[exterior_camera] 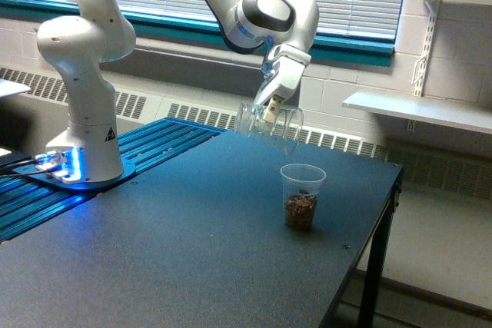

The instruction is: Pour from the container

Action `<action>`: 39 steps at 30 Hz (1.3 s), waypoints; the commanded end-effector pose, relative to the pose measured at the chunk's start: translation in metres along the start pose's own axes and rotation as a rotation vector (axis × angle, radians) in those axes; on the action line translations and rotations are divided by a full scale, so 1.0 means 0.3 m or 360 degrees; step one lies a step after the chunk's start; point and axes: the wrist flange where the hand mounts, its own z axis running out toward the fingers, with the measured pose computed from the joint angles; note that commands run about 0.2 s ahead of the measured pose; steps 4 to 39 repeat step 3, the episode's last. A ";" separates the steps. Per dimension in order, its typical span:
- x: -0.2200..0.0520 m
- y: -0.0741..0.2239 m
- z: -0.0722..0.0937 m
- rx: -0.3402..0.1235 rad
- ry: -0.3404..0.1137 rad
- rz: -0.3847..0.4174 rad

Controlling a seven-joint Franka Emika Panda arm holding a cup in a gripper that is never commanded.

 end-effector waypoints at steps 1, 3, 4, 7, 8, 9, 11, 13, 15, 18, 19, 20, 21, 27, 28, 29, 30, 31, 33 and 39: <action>-0.005 -0.005 -0.001 0.0023 0.0001 -0.0013; -0.006 -0.005 -0.001 0.0024 0.0001 -0.0013; -0.006 -0.005 -0.001 0.0024 0.0001 -0.0013; -0.006 -0.005 -0.001 0.0024 0.0001 -0.0013; -0.006 -0.005 -0.001 0.0024 0.0001 -0.0013; -0.006 -0.005 -0.001 0.0024 0.0001 -0.0013; -0.006 -0.005 -0.001 0.0024 0.0001 -0.0013; -0.006 -0.005 -0.001 0.0024 0.0001 -0.0013; -0.006 -0.005 -0.001 0.0024 0.0001 -0.0013; -0.006 -0.005 -0.001 0.0024 0.0001 -0.0013; -0.006 -0.005 -0.001 0.0024 0.0001 -0.0013; -0.006 -0.005 -0.001 0.0024 0.0001 -0.0013; -0.006 -0.005 -0.001 0.0024 0.0001 -0.0013; -0.006 -0.005 -0.001 0.0024 0.0001 -0.0013; -0.006 -0.005 -0.001 0.0024 0.0001 -0.0013; -0.006 -0.005 -0.001 0.0024 0.0001 -0.0013; -0.006 -0.005 -0.001 0.0024 0.0001 -0.0013; -0.006 -0.005 -0.001 0.0024 0.0001 -0.0013; -0.006 -0.005 -0.001 0.0024 0.0001 -0.0013; -0.006 -0.005 -0.001 0.0024 0.0001 -0.0013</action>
